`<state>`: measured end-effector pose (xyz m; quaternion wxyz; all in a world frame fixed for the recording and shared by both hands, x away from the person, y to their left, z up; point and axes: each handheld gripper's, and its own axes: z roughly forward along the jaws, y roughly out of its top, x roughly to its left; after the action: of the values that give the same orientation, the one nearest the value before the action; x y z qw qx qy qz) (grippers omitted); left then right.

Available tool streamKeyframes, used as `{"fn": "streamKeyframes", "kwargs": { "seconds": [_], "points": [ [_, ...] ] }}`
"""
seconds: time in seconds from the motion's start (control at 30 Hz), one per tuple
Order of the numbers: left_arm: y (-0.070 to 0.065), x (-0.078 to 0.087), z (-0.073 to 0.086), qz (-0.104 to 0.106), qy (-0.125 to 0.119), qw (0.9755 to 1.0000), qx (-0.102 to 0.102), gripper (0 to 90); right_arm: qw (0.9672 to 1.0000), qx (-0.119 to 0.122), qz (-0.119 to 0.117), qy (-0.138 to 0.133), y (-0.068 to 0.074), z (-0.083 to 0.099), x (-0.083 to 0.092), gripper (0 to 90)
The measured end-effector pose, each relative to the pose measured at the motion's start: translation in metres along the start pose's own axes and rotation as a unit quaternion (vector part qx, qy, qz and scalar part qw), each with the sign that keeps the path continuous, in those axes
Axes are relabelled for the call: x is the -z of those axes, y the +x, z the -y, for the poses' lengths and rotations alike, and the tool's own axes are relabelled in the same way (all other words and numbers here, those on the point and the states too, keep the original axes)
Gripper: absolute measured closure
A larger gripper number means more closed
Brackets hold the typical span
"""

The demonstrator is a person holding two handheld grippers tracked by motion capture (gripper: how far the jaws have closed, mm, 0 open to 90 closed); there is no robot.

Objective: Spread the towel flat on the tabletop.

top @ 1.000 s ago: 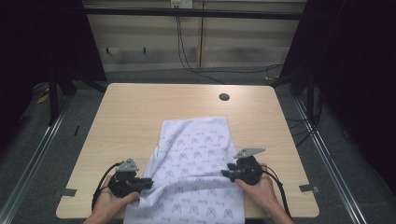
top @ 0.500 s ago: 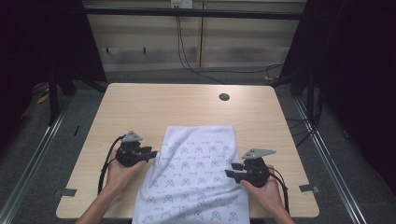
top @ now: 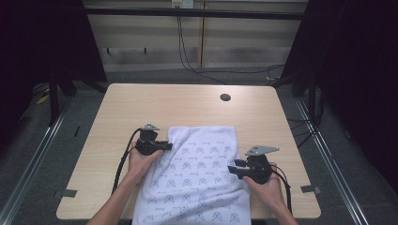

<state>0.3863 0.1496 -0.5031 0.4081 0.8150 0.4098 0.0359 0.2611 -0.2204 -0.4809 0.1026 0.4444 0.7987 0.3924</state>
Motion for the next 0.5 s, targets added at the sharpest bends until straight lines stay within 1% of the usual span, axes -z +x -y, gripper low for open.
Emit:
{"fn": "streamKeyframes", "kwargs": {
  "seconds": [0.03, 0.07, 0.1, 0.13, 0.17, 0.2, 0.23, 0.27, 0.33, 0.37, 0.4, 0.43, 0.47, 0.5],
  "points": [
    [-0.001, 0.001, -0.001, 0.001, -0.003, 1.0000, 0.003, 80.8, 1.0000, -0.001, 0.000, 0.000, 0.000, 0.000, 0.000, 58.2],
    [-0.003, 0.001, -0.002, 0.004, -0.007, 1.0000, 0.002, 81.9, 1.0000, 0.002, 0.000, 0.001, 0.000, 0.000, -0.001, 58.2],
    [-0.008, 0.003, -0.005, -0.016, -0.003, 0.9996, -0.022, 82.2, 1.0000, 0.002, 0.000, 0.002, 0.000, 0.000, -0.001, 58.3],
    [-0.013, 0.005, -0.007, -0.016, -0.008, 0.9994, -0.028, 82.2, 1.0000, -0.001, 0.000, 0.003, -0.001, 0.000, -0.002, 58.4],
    [-0.019, 0.007, -0.011, -0.010, -0.015, 0.9991, -0.038, 82.1, 1.0000, 0.000, 0.000, 0.003, -0.001, 0.000, -0.002, 58.4],
    [-0.028, 0.009, -0.015, -0.016, -0.021, 0.9981, -0.055, 82.0, 1.0000, -0.001, 0.001, 0.004, -0.001, 0.000, -0.002, 58.4],
    [-0.036, 0.011, -0.018, -0.023, -0.026, 0.9969, -0.071, 81.1, 1.0000, -0.002, 0.001, 0.005, -0.001, -0.001, -0.003, 58.5],
    [-0.047, 0.013, -0.022, -0.023, -0.028, 0.9939, -0.104, 81.0, 1.0000, -0.003, 0.000, 0.005, 0.000, -0.001, -0.003, 58.4],
    [-0.067, 0.013, -0.027, -0.008, -0.036, 0.9911, -0.128, 79.8, 1.0000, 0.001, -0.001, 0.004, 0.000, -0.001, -0.004, 58.4],
    [-0.077, 0.011, -0.028, 0.010, -0.038, 0.9901, -0.135, 78.4, 1.0000, 0.003, 0.001, 0.004, 0.001, -0.001, -0.004, 58.3],
    [-0.085, 0.009, -0.028, 0.033, -0.034, 0.9881, -0.146, 75.7, 1.0000, 0.003, 0.001, 0.005, 0.001, -0.001, -0.004, 58.2],
    [-0.092, 0.005, -0.027, 0.069, -0.027, 0.9862, -0.148, 72.7, 1.0000, 0.003, 0.001, 0.006, 0.001, -0.001, -0.004, 58.1],
    [-0.097, 0.002, -0.025, 0.094, -0.016, 0.9841, -0.150, 71.8, 1.0000, 0.004, 0.001, 0.005, 0.001, -0.001, -0.004, 58.0],
    [-0.102, 0.000, -0.023, 0.091, -0.010, 0.9828, -0.160, 69.7, 1.0000, 0.003, 0.000, 0.004, 0.001, -0.001, -0.004, 58.0]
  ]
}}
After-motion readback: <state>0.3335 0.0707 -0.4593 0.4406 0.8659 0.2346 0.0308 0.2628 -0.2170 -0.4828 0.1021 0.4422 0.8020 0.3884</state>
